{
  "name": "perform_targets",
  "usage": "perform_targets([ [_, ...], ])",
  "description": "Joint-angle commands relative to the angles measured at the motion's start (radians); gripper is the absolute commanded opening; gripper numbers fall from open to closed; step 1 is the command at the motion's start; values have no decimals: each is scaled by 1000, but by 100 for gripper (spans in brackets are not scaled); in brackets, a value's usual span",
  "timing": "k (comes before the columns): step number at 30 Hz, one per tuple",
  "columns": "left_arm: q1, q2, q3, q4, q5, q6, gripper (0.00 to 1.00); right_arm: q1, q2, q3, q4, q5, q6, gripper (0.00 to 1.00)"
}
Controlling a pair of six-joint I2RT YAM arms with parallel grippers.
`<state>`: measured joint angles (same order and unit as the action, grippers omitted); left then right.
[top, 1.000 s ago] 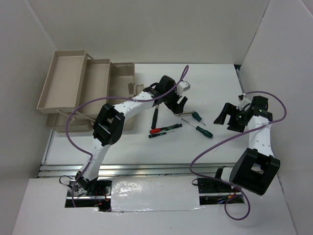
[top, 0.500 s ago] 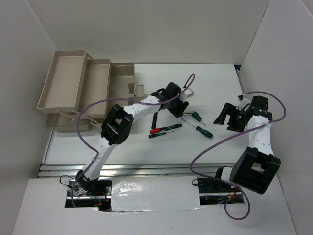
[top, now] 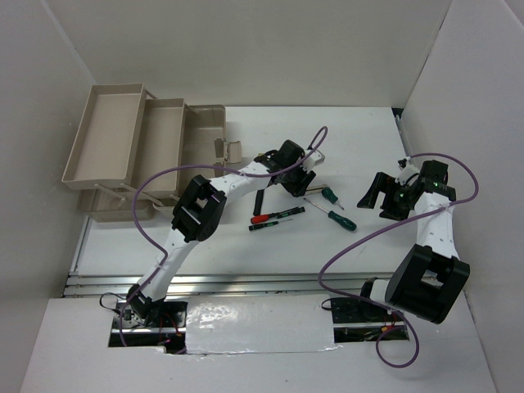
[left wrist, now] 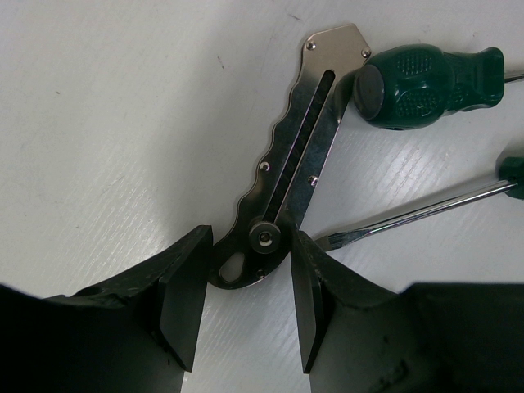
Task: Sort the tools into containers
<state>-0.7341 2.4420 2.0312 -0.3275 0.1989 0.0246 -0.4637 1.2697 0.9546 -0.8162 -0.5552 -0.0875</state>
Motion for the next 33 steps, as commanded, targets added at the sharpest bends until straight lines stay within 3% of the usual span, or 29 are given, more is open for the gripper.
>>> perform_targets([
  [1,-11,20,34,31,-4,11,55,-3,7,35,-5,-12,-12,96],
  [12,-25,23,47,44,-21,21,49,-3,16,33,-3,-18,-12,96],
  [21,-31,35,47,44,-27,35,38,-1,16,29,-1,-17,-14,96],
  [29,-31,0,20,33,-44,41,0,-3,19,35,-5,-18,-15,96],
  [33,-21,-58,-34,50,-43,37,0,-1,14,36,-6,-18,-14,96],
])
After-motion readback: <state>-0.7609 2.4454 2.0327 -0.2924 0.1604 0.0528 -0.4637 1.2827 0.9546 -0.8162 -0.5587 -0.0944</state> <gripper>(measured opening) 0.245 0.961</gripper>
